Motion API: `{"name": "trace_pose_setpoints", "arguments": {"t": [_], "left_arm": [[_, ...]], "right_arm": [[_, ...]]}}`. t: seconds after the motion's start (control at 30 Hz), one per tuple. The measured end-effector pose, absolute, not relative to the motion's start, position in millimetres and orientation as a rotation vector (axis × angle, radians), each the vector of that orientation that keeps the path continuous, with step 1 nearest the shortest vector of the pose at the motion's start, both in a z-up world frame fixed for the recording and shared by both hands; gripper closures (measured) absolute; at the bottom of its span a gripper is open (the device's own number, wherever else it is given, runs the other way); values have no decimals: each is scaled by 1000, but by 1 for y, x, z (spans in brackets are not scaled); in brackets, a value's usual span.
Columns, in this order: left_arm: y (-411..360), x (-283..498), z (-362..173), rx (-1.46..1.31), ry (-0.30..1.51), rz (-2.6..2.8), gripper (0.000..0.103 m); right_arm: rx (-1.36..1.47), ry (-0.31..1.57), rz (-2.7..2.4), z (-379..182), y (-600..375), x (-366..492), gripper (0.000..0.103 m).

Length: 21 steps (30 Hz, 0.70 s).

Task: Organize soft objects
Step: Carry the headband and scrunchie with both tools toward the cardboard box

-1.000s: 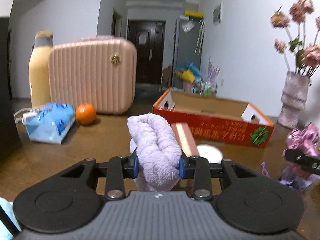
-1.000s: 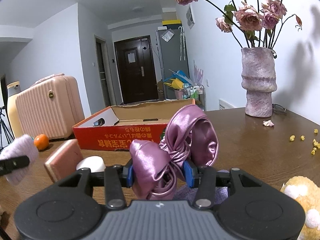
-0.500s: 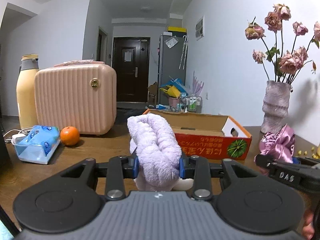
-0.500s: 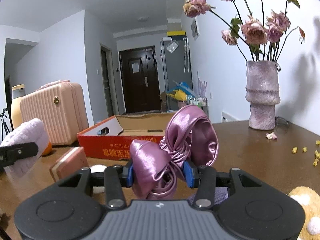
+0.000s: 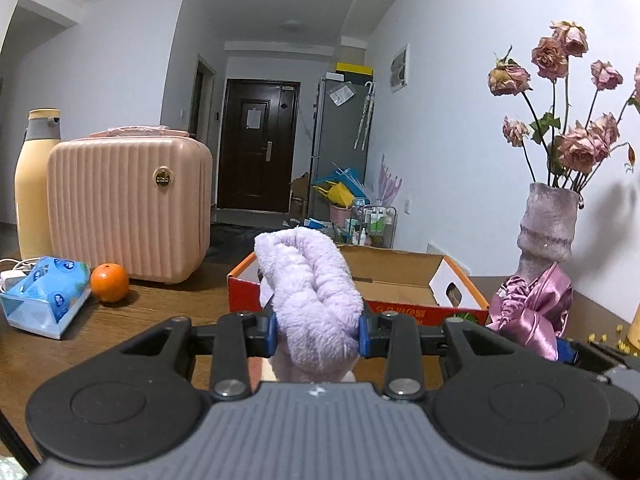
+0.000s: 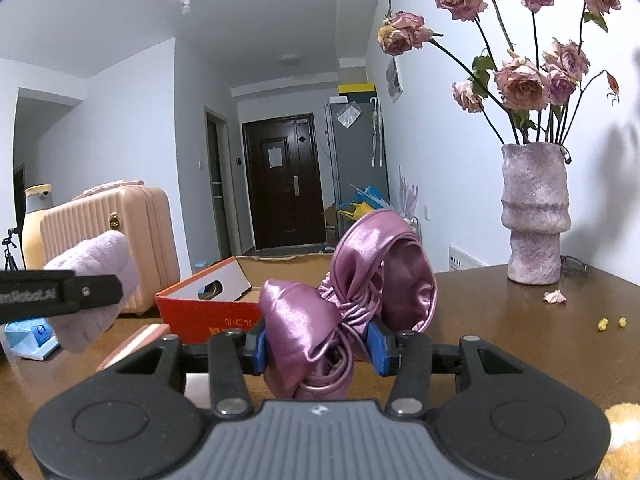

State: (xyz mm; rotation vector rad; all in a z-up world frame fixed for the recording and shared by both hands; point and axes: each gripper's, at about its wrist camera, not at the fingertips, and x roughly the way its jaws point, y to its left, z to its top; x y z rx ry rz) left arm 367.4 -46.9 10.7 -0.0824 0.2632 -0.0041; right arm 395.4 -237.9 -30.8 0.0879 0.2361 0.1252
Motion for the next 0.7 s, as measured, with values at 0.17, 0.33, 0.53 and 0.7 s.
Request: {"name": "trace_pose_setpoints", "arguments": {"t": [0.17,0.33,0.53,0.7], "left_arm": [[-50,380,13,-106,261,4,67],[-52,395,14,-125,260,20,67],[-53,413,13,-150,272,33,67],[-55,427,11,-157,270,46,67]], "right_arm": [[96,224,122,-30,-236,404,57],[104,216,118,-29,-234,416,57],[115,207,106,-28,-232,431,57],[125,203,91,-28,-232,446,57]]}}
